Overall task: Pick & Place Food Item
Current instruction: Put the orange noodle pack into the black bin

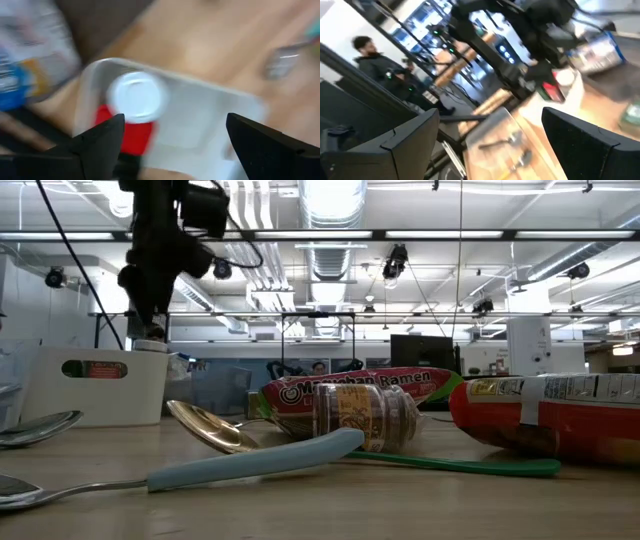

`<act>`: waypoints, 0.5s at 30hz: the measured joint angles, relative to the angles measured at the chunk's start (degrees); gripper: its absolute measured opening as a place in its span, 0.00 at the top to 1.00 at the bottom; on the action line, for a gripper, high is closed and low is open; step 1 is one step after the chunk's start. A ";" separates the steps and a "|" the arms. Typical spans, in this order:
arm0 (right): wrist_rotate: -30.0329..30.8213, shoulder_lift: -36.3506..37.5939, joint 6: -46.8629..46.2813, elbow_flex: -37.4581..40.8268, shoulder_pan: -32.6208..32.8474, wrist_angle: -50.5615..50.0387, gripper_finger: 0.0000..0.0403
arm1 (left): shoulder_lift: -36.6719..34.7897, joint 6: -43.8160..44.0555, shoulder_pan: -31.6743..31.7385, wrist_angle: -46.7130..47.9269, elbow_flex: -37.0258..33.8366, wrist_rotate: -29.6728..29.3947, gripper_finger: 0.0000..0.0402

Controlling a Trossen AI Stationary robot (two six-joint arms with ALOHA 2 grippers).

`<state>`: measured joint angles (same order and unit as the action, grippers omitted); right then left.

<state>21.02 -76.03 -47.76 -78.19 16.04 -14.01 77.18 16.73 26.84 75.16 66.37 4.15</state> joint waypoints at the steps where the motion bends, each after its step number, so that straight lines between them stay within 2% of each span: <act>1: 0.00 0.00 -0.87 0.00 -0.17 -1.39 0.13 | -0.40 0.52 -0.51 -0.98 0.44 2.16 0.12; 5: -3.35 0.02 -5.71 0.00 -0.56 -8.00 0.13 | -3.21 6.02 -5.66 -9.30 0.88 5.87 0.12; 9: -9.52 -0.03 -15.33 0.00 -0.56 -18.34 0.13 | -4.29 10.73 -14.37 -17.63 0.94 6.02 0.12; 15: -13.93 -0.85 -27.05 0.28 -0.10 -34.11 0.13 | -3.30 15.45 -23.87 -23.93 0.90 5.63 0.12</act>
<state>7.08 -76.88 -74.81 -77.91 15.94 -48.12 73.88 32.17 2.97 51.23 67.26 9.78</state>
